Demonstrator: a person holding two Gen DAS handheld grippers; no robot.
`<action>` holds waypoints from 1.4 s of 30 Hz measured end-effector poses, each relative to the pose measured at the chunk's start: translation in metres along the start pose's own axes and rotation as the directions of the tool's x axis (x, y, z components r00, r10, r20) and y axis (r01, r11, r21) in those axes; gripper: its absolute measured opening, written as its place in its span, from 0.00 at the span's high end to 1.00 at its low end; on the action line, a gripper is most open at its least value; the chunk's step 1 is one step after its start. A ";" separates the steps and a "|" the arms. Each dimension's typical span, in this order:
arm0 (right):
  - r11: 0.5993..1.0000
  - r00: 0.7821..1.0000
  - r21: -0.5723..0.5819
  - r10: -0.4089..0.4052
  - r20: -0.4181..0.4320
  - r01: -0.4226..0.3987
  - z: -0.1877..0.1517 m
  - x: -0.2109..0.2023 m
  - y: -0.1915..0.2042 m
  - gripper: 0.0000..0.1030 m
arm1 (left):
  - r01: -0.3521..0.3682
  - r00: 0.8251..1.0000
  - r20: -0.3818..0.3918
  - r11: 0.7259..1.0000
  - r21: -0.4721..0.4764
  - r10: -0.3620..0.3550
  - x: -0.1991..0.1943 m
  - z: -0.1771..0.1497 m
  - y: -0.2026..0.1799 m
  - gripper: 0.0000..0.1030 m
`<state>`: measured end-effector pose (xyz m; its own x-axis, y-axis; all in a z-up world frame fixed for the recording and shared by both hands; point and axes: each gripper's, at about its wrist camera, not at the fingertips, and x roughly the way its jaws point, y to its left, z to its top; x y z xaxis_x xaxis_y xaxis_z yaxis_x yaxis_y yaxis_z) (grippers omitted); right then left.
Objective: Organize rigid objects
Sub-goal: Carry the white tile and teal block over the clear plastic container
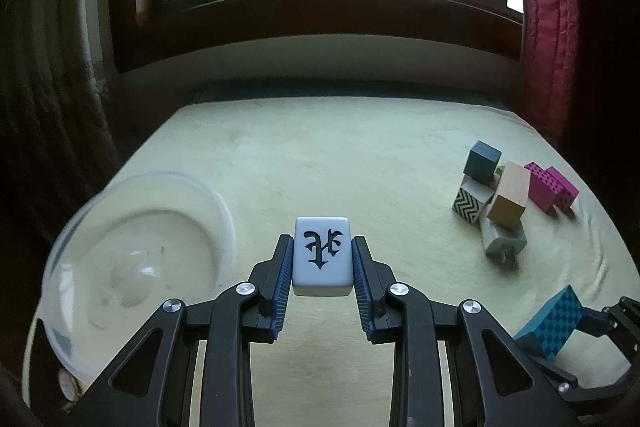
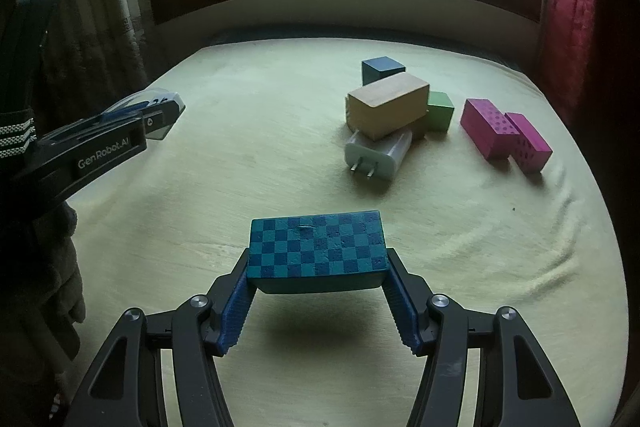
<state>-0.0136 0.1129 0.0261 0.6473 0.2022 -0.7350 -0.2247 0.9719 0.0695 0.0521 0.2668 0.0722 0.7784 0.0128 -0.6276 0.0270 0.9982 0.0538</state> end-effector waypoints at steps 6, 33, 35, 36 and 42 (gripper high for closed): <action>1.000 1.000 -0.013 0.014 0.006 -0.014 0.006 0.002 0.017 0.38 | -0.021 1.000 0.011 1.000 -0.003 0.021 -0.006 0.000 0.018 0.71; 0.989 0.990 -0.095 0.124 0.067 -0.117 0.068 0.027 0.125 0.38 | -0.124 0.992 -0.017 0.986 -0.113 0.122 0.008 -0.006 0.121 0.71; 0.988 0.989 -0.096 0.128 0.069 -0.121 0.071 0.030 0.129 0.38 | -0.124 0.992 -0.023 0.986 -0.114 0.122 0.010 -0.006 0.122 0.71; 0.988 0.989 -0.097 0.130 0.071 -0.122 0.073 0.032 0.132 0.38 | -0.124 0.992 -0.028 0.986 -0.115 0.121 0.012 -0.006 0.123 0.71; 0.986 0.988 -0.104 0.136 0.080 -0.127 0.087 0.042 0.144 0.38 | -0.120 0.992 -0.058 0.984 -0.135 0.113 0.021 -0.009 0.128 0.71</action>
<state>0.0447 0.2719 0.0638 0.6668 0.3411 -0.6626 -0.3796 0.9206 0.0920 0.0663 0.3953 0.0589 0.7387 0.1289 -0.6616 -0.1513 0.9882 0.0236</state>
